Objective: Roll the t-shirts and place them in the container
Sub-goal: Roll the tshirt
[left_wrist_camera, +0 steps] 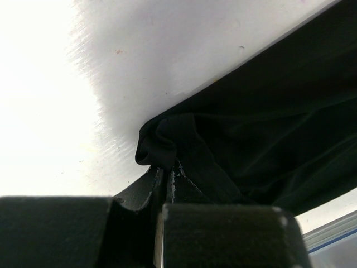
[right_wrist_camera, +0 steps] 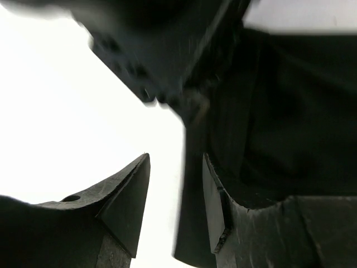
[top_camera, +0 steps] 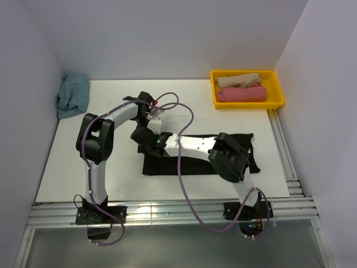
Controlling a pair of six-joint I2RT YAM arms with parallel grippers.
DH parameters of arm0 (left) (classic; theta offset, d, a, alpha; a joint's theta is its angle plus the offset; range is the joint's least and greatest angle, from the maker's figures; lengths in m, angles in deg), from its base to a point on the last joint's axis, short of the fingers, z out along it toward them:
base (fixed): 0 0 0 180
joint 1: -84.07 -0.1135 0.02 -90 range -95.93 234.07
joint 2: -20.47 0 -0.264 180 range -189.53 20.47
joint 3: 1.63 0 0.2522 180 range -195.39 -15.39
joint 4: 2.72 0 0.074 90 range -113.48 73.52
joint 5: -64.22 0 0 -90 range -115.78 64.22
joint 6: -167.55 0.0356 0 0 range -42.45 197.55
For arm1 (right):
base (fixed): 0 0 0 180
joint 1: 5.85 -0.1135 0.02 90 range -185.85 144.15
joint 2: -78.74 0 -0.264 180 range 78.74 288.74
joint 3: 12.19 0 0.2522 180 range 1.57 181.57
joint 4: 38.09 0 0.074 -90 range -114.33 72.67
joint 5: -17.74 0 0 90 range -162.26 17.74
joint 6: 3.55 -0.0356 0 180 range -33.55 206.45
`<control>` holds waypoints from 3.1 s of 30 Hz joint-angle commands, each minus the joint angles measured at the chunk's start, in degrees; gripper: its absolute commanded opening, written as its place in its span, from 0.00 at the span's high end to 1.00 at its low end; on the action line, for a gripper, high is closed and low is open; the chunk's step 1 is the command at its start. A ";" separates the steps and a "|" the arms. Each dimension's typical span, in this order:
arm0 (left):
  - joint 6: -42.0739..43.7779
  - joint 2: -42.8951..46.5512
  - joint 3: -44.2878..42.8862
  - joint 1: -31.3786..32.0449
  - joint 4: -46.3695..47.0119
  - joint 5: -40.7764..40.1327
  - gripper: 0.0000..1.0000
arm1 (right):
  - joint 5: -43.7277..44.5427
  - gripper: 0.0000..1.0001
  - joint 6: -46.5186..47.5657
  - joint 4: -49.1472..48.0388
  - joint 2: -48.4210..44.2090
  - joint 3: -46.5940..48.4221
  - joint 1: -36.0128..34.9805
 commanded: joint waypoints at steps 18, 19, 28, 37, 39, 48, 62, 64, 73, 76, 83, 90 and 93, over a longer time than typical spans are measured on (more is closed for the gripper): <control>-0.45 -0.38 -3.01 0.46 -1.15 0.04 0.99 | 2.35 0.43 -0.45 20.09 10.56 12.64 -3.13; -0.45 -0.38 -3.01 0.46 -1.15 0.04 0.99 | 2.17 0.45 -0.63 20.44 10.73 12.82 -3.13; 0.08 -0.29 -3.62 0.46 -1.85 1.44 0.89 | -1.25 0.76 0.33 10.44 6.18 4.40 -2.86; 1.22 0.68 -9.15 -0.59 -4.22 7.15 0.53 | -10.20 0.91 -5.62 -21.98 -9.37 -23.46 1.44; 1.75 0.94 -11.09 -1.55 -4.92 9.61 0.45 | -12.41 0.93 -7.65 -32.40 -11.23 -31.34 2.93; 6.22 3.49 -5.31 -7.53 -5.72 21.20 0.38 | -24.45 0.96 -17.93 -64.67 -9.32 -47.46 9.97; -0.60 2.17 8.23 -8.85 9.21 35.46 0.37 | -28.59 0.98 -29.54 -86.26 -0.69 -53.45 12.17; -2.64 2.09 8.94 -8.77 11.24 34.85 0.38 | -28.68 0.99 -29.89 -86.79 -0.43 -53.63 12.25; -6.95 -1.52 8.94 -8.06 14.67 34.49 0.42 | -29.91 1.00 -32.62 -93.20 3.17 -54.24 12.69; -7.30 -2.75 8.33 -7.62 14.67 34.41 0.45 | -30.09 1.00 -32.97 -93.82 3.88 -54.16 12.78; -7.92 -2.84 6.93 -6.31 13.27 29.51 0.81 | -28.59 0.85 -29.03 -81.82 -0.42 -53.19 12.96; -6.78 -1.61 5.61 -4.99 9.23 20.01 1.00 | -20.61 0.46 -16.74 -51.23 -12.37 -47.14 12.08; -6.51 -1.43 4.47 -4.72 7.29 17.28 1.00 | -13.67 0.41 -12.69 -37.70 -17.20 -42.83 10.50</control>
